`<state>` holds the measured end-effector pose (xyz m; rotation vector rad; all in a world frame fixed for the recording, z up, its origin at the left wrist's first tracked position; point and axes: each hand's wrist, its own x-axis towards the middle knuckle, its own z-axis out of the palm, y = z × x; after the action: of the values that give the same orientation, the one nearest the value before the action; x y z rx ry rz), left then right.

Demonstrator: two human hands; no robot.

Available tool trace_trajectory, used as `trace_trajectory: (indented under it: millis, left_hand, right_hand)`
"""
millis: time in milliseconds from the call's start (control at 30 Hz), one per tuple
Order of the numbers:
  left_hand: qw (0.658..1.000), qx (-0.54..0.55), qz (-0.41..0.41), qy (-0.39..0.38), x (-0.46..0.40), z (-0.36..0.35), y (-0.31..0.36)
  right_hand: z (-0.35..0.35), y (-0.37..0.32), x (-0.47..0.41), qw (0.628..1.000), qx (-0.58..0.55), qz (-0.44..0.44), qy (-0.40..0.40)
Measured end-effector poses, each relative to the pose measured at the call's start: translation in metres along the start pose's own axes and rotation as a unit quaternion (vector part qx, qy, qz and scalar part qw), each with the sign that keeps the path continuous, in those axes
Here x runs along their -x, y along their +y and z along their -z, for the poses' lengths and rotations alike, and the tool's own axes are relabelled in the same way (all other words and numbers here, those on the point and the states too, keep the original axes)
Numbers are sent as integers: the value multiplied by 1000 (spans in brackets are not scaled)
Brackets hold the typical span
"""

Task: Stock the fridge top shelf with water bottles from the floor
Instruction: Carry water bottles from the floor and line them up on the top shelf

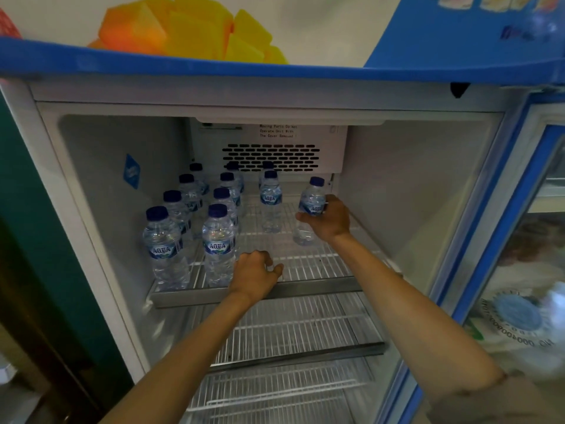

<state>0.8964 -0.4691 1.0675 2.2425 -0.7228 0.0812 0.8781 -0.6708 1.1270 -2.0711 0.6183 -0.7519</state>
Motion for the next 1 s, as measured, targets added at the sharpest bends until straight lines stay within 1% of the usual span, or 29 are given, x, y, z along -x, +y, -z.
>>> trace_trajectory:
  millis: [67,300,467,533,600,667,733,833,1000]
  left_hand:
    - [1000,-2,-7,4,0,2,0]
    - [999,-37,-38,-13,3,6,-7]
    - [991,-53,-120,7,16,12,-11]
    - [989,-54,-140,7,18,14,-11]
    - [988,-56,-144,6,18,15,-11]
    - [988,-54,-146,10,18,14,-10]
    - [987,-54,-152,12,19,14,-10]
    - [986,-50,-160,21,20,14,-11]
    - [986,-54,-155,22,20,13,-10]
  right_hand:
    - [-10,-11,5,1000,-16,13,-20]
    - [-44,-36,19,997,12,32,-72]
    - [-54,-26,25,996,7,46,-70]
    - [-52,-22,24,995,-8,51,-81]
    - [-48,-18,25,993,-12,43,-113]
    - [-47,-11,27,988,12,28,-154]
    - [-50,-5,29,985,22,20,-171]
    - [-53,-3,32,986,17,17,-163]
    - [-62,-5,34,988,59,17,-139]
